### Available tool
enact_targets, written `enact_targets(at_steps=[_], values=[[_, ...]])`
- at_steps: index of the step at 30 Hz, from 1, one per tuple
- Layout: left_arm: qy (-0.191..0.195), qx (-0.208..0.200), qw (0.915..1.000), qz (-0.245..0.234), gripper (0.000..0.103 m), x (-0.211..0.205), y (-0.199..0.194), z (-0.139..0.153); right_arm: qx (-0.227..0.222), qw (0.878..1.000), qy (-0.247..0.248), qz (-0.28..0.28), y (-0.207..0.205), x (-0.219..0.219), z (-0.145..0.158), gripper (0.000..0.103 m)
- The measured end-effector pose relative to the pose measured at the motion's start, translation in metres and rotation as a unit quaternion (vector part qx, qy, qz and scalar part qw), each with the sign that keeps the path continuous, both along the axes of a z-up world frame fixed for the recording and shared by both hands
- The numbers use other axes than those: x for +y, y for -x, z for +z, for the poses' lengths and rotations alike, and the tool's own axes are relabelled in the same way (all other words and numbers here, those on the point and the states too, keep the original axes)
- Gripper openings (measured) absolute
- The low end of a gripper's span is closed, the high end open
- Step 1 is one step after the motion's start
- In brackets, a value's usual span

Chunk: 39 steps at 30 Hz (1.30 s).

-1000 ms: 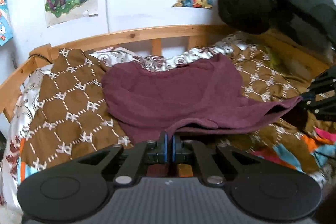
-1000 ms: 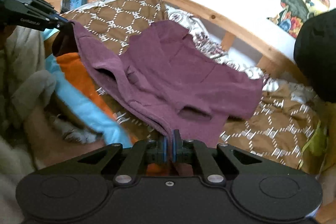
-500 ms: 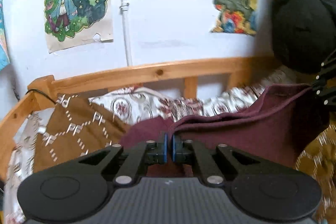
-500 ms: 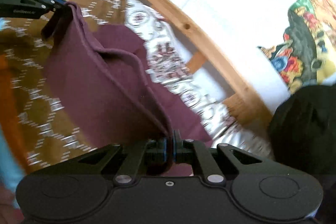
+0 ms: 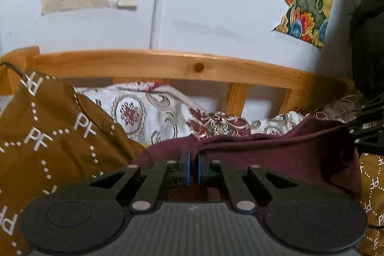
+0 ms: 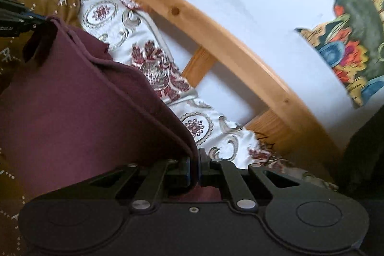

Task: Fold small clothes
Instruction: 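Lay the folded shirt down and open both tools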

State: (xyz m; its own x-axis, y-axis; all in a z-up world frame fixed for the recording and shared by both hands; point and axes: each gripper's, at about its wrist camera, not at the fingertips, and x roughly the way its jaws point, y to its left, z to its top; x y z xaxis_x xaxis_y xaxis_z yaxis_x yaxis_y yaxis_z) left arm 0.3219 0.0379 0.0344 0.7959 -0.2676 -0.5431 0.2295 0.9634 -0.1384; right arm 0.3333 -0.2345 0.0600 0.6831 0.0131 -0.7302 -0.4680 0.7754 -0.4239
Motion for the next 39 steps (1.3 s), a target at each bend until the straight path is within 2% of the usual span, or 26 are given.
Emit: enact_targets(at_steps=[4, 6, 9, 12, 14, 16, 18, 22, 28, 31, 34, 36, 39], values=[[0.008, 0.005, 1.0, 0.0, 0.024, 0.004, -0.005, -0.008, 0.012, 1.0, 0.004, -0.018, -0.018, 0.003, -0.023, 0.005], [0.021, 0.007, 0.9998, -0.004, 0.028, 0.007, -0.006, -0.009, 0.015, 1.0, 0.003, -0.026, -0.024, 0.005, -0.03, 0.005], [0.041, 0.015, 0.999, -0.007, 0.045, 0.012, -0.007, -0.011, 0.023, 0.999, -0.008, -0.046, -0.037, 0.003, -0.037, 0.006], [0.038, 0.017, 0.9991, -0.011, 0.055, 0.013, -0.007, -0.011, 0.033, 0.998, -0.018, -0.06, -0.045, 0.001, -0.043, 0.006], [0.037, 0.015, 0.9991, -0.011, 0.064, 0.014, -0.007, -0.01, 0.036, 0.997, -0.024, -0.065, -0.048, 0.001, -0.046, 0.006], [0.043, 0.011, 0.999, -0.007, 0.079, 0.017, -0.006, -0.007, 0.039, 0.996, -0.029, -0.07, -0.051, 0.001, -0.049, 0.006], [0.048, 0.003, 0.9988, 0.0, 0.087, 0.02, -0.004, -0.003, 0.042, 0.996, -0.033, -0.074, -0.053, 0.001, -0.052, 0.006], [0.044, -0.001, 0.999, 0.001, 0.098, 0.024, 0.0, -0.001, 0.047, 0.994, -0.048, -0.085, -0.057, -0.002, -0.054, 0.007], [-0.005, 0.01, 0.9999, 0.012, 0.101, 0.028, 0.023, -0.012, 0.048, 0.991, -0.075, -0.101, -0.059, -0.008, -0.053, 0.01], [-0.01, 0.027, 0.9993, 0.024, 0.101, 0.031, 0.027, -0.019, 0.044, 0.989, -0.088, -0.109, -0.058, -0.013, -0.052, 0.022], [-0.023, 0.031, 0.9984, 0.041, 0.101, 0.031, 0.025, -0.023, 0.034, 0.985, -0.11, -0.128, -0.057, -0.022, -0.048, 0.039], [-0.05, 0.028, 0.9965, 0.06, 0.101, 0.028, 0.023, -0.025, 0.018, 0.982, -0.127, -0.142, -0.053, -0.029, -0.044, 0.071], [-0.088, 0.025, 0.9929, 0.076, 0.101, 0.024, 0.019, -0.031, -0.005, 0.976, -0.152, -0.155, -0.044, -0.037, -0.036, 0.089]])
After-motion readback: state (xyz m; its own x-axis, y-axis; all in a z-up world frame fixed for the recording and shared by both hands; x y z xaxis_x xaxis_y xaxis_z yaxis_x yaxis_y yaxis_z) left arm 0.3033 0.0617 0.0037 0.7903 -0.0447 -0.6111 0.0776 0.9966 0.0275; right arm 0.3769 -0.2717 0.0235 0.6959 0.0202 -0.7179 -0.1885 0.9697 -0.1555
